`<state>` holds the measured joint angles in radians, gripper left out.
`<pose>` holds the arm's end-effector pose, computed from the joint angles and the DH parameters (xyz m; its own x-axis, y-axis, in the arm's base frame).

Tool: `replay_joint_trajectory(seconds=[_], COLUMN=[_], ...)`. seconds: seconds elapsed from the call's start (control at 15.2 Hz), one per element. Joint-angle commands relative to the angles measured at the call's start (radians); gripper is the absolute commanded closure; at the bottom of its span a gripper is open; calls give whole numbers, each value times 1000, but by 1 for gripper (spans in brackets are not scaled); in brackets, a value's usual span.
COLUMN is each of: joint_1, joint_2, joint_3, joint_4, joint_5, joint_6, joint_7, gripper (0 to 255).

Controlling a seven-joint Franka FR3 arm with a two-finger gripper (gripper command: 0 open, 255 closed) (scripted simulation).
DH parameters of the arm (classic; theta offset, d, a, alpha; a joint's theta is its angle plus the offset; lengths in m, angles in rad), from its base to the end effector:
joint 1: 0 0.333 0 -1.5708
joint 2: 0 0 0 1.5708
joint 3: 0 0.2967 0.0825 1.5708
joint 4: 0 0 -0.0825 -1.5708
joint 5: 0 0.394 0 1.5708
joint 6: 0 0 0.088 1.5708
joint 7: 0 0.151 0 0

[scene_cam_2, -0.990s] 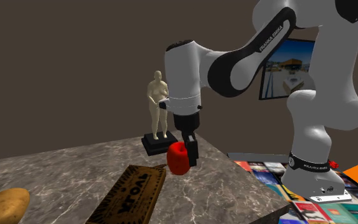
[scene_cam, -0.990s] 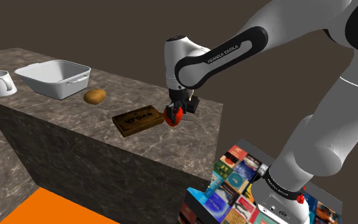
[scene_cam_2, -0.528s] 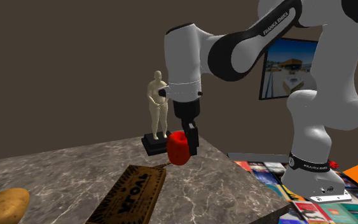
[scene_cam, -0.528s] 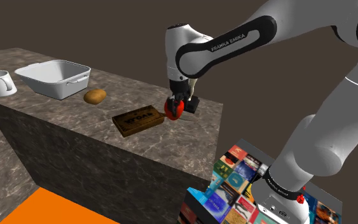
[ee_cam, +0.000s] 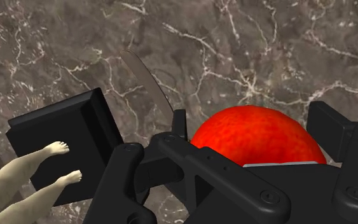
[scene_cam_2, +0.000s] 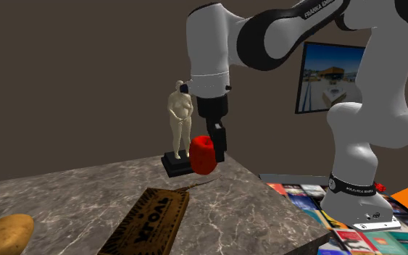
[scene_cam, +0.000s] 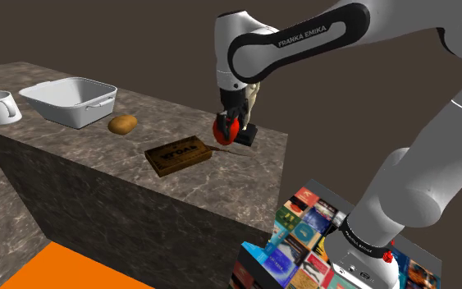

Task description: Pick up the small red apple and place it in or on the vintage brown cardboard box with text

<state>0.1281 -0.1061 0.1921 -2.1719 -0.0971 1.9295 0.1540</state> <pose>0.4812 0.1483 0.3603 0.9734 0.1937 -0.1221 0.2087 -0.9699 0.1255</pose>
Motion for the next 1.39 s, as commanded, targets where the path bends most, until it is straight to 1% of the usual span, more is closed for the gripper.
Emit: replay_joint_trajectory(seconds=[0.0, 0.26, 0.33, 0.59, 0.86, 1.06, 1.12, 1.32], joint_1=[0, 0, 0, 20, 50, 80, 99, 98], joint_2=[-12, -28, -28, 119, 273, 399, 468, 470], joint_3=[-1, -1, -1, 28, 48, 58, 61, 58], joint_4=[14, 53, 53, 234, 440, 620, 724, 687], joint_5=[3, 8, 8, -13, -41, -67, -81, -82], joint_6=[-26, -79, -80, -123, -185, -247, -285, -245], joint_7=[-4, -12, -12, 43, 94, 126, 140, 144], gripper=[255, 255, 255, 255, 255, 255, 255, 255])
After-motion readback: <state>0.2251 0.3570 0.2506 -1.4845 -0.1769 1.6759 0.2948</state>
